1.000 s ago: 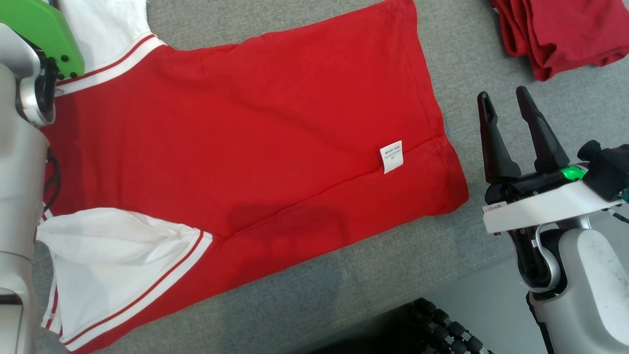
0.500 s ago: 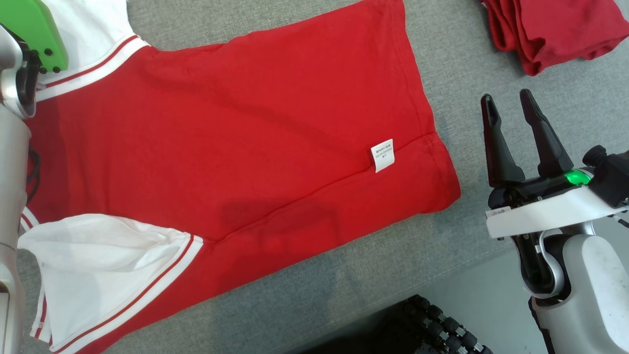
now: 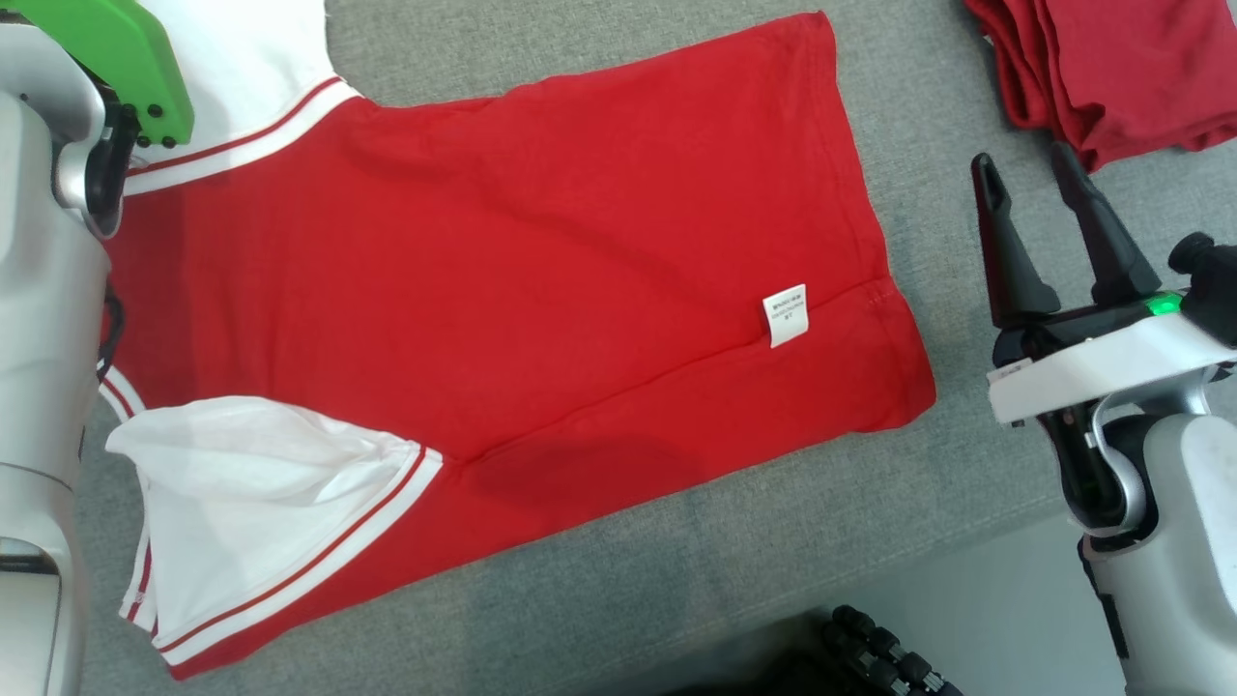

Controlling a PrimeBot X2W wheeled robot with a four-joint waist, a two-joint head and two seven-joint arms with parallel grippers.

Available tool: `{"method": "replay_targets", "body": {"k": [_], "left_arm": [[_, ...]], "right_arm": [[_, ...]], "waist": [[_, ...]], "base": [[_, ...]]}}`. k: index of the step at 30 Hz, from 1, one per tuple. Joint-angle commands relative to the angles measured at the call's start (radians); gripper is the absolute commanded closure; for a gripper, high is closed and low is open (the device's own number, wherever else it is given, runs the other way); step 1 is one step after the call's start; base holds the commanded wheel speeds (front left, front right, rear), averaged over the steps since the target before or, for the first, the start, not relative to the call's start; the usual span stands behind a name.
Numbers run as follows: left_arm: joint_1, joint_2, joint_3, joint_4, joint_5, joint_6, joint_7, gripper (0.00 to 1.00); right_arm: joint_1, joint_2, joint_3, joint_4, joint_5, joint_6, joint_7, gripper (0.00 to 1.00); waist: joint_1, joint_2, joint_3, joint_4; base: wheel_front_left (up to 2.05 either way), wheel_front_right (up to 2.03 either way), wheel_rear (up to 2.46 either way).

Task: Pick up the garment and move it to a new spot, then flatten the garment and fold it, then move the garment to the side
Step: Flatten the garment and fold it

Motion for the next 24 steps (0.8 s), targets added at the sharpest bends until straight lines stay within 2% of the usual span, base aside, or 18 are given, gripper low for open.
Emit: {"method": "replay_targets", "body": {"k": [1, 7, 14, 19, 24], "left_arm": [[0.014, -0.006, 0.000, -0.013, -0.013, -0.014, -0.017, 1.00], [0.081, -0.018, -0.013, -0.093, -0.041, -0.052, -0.072, 1.00], [0.194, -0.006, -0.012, -0.234, -0.077, -0.060, -0.109, 1.00], [0.288, 0.000, -0.007, -0.378, -0.096, -0.041, -0.109, 1.00], [0.380, 0.020, 0.001, -0.581, -0.112, 0.007, -0.081, 1.00]], "right_arm": [[-0.018, -0.017, -0.007, 0.016, -0.003, 0.000, 0.010, 0.00], [-0.093, -0.077, 0.004, 0.096, 0.009, 0.000, 0.070, 0.00], [-0.186, -0.127, 0.046, 0.213, 0.022, 0.000, 0.130, 0.00], [-0.257, -0.146, 0.077, 0.306, 0.039, 0.000, 0.166, 0.00], [-0.355, -0.167, 0.108, 0.442, 0.037, 0.000, 0.202, 0.00]], "waist": [[0.0000, -0.0001, -0.030, 0.030], [0.0000, -0.0001, -0.082, 0.084], [0.0000, -0.0001, -0.136, 0.137], [0.0000, -0.0001, -0.150, 0.162], [0.0000, -0.0001, -0.123, 0.197]], "base": [[0.00, 0.00, 0.00], [0.00, 0.00, 0.00], [0.00, 0.00, 0.00], [0.00, 0.00, 0.00], [0.00, 0.00, 0.00]]}}
